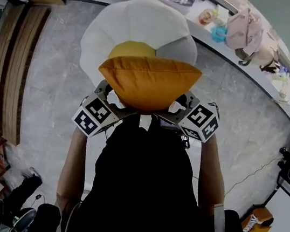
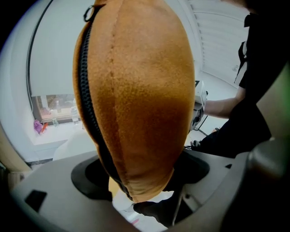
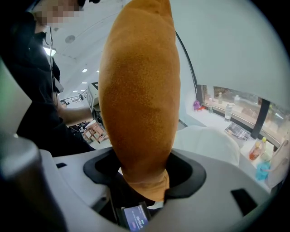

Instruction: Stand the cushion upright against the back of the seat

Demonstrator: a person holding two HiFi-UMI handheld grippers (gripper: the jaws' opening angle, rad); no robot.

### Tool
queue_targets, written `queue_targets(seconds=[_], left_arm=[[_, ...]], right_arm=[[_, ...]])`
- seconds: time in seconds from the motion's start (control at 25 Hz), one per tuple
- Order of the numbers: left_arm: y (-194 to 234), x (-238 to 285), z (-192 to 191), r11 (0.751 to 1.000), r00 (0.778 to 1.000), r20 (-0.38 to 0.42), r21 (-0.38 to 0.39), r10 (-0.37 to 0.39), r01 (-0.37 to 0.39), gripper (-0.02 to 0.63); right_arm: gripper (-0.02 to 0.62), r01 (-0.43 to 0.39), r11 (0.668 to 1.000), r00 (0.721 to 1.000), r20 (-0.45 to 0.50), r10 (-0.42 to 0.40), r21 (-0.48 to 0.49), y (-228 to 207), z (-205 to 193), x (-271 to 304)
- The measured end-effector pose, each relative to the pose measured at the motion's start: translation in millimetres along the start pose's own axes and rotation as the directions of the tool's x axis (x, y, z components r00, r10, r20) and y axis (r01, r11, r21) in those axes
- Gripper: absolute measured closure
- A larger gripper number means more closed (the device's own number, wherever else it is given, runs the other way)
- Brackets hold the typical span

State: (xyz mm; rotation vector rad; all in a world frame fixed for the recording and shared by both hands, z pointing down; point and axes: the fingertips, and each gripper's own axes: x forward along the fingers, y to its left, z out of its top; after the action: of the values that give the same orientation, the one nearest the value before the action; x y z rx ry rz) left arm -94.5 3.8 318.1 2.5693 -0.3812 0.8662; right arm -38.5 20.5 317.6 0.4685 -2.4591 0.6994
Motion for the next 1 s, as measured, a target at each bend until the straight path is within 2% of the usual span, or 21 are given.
queue_targets(seconds=[0.64, 1.0], left_arm=[[2, 77, 25, 0.996, 0.993, -0.106, -0.063, 0.057, -0.064, 0.195], [13, 117, 11, 0.988, 0.98, -0.184, -0.117, 0.074, -0.097, 0.195]], right_arm=[[0.28, -0.043, 0.999, 0.996, -0.072, 0.043, 0.002, -65, -38, -36], [0.282, -0.102, 0.992, 0.989, -0.097, 0.108, 0.068, -98, -70, -26]])
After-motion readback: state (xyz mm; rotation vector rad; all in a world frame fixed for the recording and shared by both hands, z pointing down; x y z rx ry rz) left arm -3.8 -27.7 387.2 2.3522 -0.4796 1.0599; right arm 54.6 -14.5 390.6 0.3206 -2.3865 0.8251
